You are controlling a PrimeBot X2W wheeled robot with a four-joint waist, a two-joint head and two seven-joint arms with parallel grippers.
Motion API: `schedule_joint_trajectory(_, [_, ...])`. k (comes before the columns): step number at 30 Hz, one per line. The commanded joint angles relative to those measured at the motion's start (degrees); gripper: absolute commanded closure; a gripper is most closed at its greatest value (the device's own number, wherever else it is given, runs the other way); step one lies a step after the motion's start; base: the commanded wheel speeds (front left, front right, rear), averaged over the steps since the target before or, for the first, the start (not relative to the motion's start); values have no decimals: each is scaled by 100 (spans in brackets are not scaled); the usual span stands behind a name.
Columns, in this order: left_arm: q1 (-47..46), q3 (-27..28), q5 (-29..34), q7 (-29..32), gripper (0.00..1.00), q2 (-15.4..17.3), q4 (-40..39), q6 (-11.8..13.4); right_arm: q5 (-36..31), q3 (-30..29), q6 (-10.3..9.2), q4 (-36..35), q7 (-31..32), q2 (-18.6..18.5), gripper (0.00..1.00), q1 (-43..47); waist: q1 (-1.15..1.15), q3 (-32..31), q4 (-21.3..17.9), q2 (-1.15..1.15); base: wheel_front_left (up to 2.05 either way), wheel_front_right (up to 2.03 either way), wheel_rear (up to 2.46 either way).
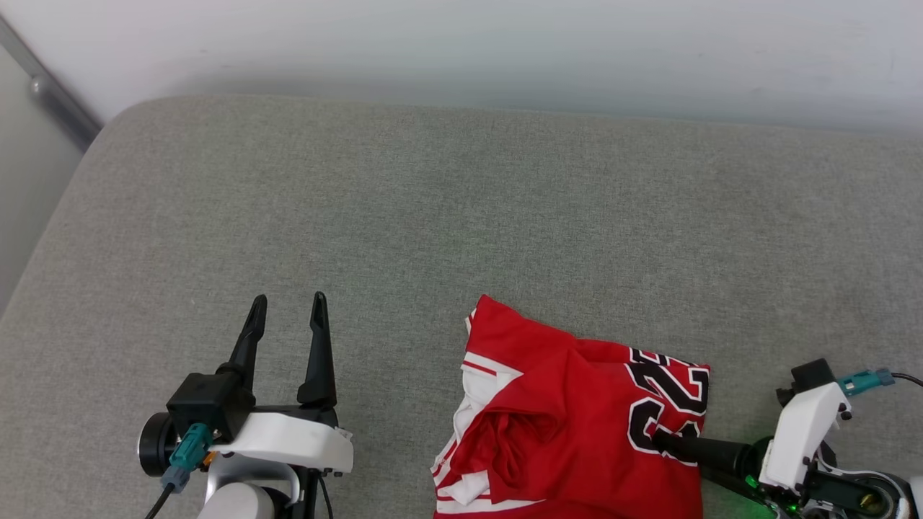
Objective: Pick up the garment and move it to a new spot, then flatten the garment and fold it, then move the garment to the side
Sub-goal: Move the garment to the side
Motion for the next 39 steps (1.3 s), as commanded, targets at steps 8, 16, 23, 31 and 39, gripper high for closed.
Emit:
schedule_joint_trajectory(8, [46, 55, 89, -39, 0, -50, 96, -59, -117, 621, -8, -240, -435, -181, 100, -114, 0, -228, -186, 0, 0, 0, 0])
schedule_joint_trajectory(16, [238, 115, 85, -34, 0, -107, 83, -120, -807, 1850, -7, -955, -910, -1171, 100, -369, 0, -536, -838, 0, 0, 0, 0])
schedule_joint_trajectory(23, [173, 65, 159, -28, 0, -161, -20, -201, -1618, 2561, -7, -1045, -1159, -2044, 100, -921, 0, -415, -1663, 0, 0, 0, 0])
schedule_joint_trajectory(31, [-236, -54, 363, 33, 0, -15, -271, -296, -2297, 2685, -8, -505, -1816, -2576, 100, -1665, 0, 314, -2497, 0, 0, 0, 0])
schedule_joint_trajectory(39, [-1000, -233, 651, 455, 0, 245, -683, -446, -2683, 2088, -8, 653, -2913, -2750, 100, -2518, 0, 1378, -2826, 0, 0, 0, 0])
